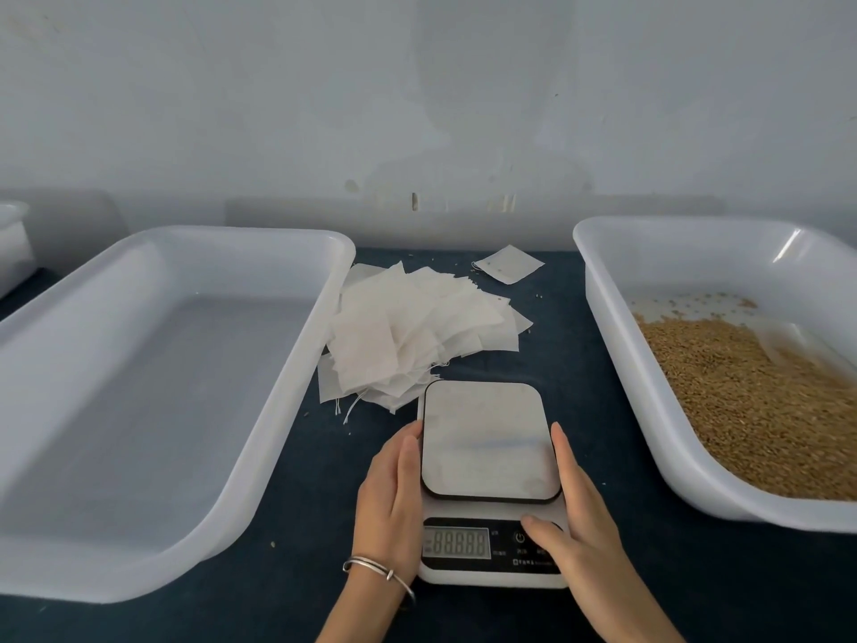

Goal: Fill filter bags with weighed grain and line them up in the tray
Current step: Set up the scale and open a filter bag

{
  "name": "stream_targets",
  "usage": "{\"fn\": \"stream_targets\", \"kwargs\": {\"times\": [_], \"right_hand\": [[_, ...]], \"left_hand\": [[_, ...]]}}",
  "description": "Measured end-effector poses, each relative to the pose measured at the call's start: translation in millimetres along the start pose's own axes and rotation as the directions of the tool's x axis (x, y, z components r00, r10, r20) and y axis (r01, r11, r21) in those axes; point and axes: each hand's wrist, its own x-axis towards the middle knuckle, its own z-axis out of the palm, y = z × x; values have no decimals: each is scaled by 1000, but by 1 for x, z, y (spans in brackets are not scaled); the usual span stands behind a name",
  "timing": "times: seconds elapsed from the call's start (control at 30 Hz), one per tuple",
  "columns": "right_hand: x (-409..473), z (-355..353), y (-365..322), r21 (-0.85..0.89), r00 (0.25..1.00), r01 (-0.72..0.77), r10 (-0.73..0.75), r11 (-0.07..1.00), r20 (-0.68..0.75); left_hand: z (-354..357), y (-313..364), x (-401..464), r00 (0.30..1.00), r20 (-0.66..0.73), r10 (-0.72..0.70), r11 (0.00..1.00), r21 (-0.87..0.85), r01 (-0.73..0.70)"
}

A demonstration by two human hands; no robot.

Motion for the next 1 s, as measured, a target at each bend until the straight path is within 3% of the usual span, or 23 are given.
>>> {"fn": "stream_targets", "kwargs": {"times": [0.27, 0.4, 0.53, 0.6, 0.67, 0.73, 0.83, 0.87, 1.0], "right_hand": [[1, 0, 0, 22, 1000, 5, -5, 1000, 1], [1, 0, 0, 127, 1000, 1, 1, 992, -14], [17, -5, 0, 308, 981, -40, 96, 950, -167], [15, -7, 6, 330, 970, 4, 77, 944, -230], [6, -7, 17, 315, 959, 81, 12, 946, -282], [2, -7, 30, 374, 928, 156, -6, 914, -373], [8, -8, 37, 466, 895, 236, -4, 853, -446], [9, -8, 38, 475, 889, 248, -4, 844, -457], [9, -6, 38, 467, 881, 264, -15, 844, -472]], "left_hand": [[-1, 1, -1, 1000, 3, 23, 1000, 15, -23], [-1, -1, 0, 999, 9, 45, 999, 5, -45], [-11, 0, 14, 968, -173, 183, 983, 19, -183], [-24, 0, 32, 924, -242, 296, 950, 177, -258], [-35, -2, 52, 917, -135, 375, 830, 489, -268], [-39, -6, 69, 962, 38, 269, 650, 731, -210], [-39, -9, 83, 987, 119, 104, 436, 887, -152], [-40, -8, 85, 983, 122, 134, 418, 893, -168], [-41, -3, 88, 967, 60, 248, 522, 833, -185]]}}
